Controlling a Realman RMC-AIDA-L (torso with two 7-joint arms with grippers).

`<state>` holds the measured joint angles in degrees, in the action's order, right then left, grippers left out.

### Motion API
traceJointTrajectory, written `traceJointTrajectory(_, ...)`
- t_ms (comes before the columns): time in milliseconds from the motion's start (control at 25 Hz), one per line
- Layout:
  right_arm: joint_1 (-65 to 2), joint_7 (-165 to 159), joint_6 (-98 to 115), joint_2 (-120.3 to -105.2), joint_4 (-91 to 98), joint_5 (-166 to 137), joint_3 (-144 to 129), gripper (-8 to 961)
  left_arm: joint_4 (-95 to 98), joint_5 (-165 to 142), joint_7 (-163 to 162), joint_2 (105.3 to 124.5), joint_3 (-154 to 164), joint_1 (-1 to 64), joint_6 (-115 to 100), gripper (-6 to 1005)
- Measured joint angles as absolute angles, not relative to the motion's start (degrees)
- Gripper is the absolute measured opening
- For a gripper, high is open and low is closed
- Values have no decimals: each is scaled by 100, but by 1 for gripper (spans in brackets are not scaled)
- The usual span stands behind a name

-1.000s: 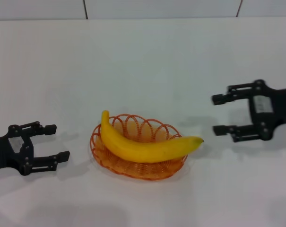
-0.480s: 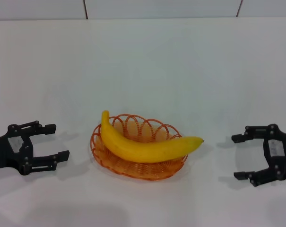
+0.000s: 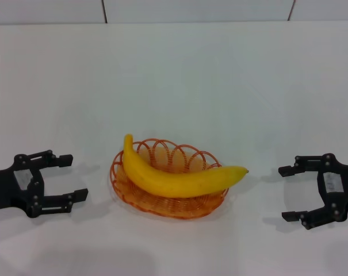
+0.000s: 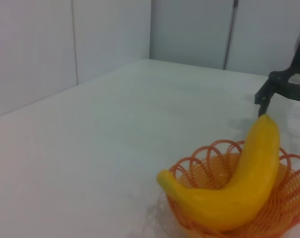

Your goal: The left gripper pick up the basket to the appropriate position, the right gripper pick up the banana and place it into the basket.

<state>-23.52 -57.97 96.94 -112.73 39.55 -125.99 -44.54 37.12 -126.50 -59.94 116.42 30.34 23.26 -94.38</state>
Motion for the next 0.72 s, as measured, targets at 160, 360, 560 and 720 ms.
traceJointTrajectory(160,-2371,-5801,9695,-11278,3954,-12599,-4450,896,3706,-12743,-5993,11656,3067,2365,-9435,841)
traceJointTrajectory(360,-2433,-5813,9695,-11289,3955,-12568,-4325,896,3675,-12840,-5895,11663,3068,2373,-9427,841)
traceJointTrajectory(560,-2510,-5813,9753,-11337,3955,-12568,-4085,896,3571,-12867,-5873,11658,3068,2412,-9383,841)
traceJointTrajectory(720,-2516,-5812,9765,-11345,3955,-12568,-4080,896,3569,-12867,-5872,11657,3052,2434,-9379,841)
